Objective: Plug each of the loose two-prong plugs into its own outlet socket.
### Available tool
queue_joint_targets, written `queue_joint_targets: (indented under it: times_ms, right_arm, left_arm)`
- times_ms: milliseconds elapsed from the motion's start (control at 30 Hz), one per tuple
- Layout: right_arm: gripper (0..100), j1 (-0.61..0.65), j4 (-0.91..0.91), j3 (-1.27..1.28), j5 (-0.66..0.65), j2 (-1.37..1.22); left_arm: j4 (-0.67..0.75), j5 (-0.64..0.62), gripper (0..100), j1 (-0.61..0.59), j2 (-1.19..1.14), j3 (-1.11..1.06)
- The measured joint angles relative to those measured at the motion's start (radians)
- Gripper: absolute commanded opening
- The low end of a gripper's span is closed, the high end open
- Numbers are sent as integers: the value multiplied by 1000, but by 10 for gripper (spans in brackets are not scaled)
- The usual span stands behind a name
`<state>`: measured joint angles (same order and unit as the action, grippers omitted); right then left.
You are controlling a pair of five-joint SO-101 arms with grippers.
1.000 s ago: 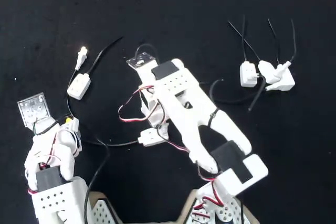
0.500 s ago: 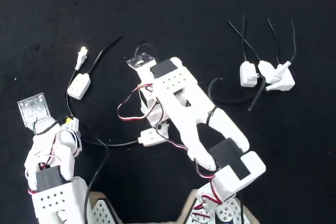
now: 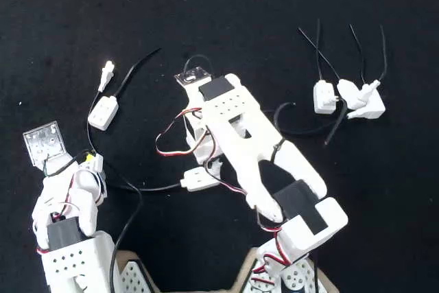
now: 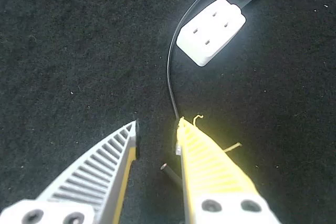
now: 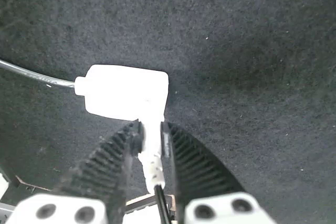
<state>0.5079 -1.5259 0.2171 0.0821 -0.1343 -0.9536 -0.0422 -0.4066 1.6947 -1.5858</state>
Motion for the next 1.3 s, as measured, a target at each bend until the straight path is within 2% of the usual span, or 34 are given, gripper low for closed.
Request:
queue_joint_targets:
  times_ms: [400,600,867,967,1300]
  right_arm:
    - [10,-9,-14,-2,28,0]
    - [10,-60,-77,-63,28,-2]
    - [10,-58,-92,-63,28,-2]
    - [10,-21,-92,-66,28,-8]
    - [10,-17,-153,-250,28,-209]
  left_arm:
    - [0,0,130,0,0,0]
    - [0,0,130,0,0,0]
    - [0,0,130,0,0,0]
    - [0,0,130,0,0,0]
    - [0,0,130,0,0,0]
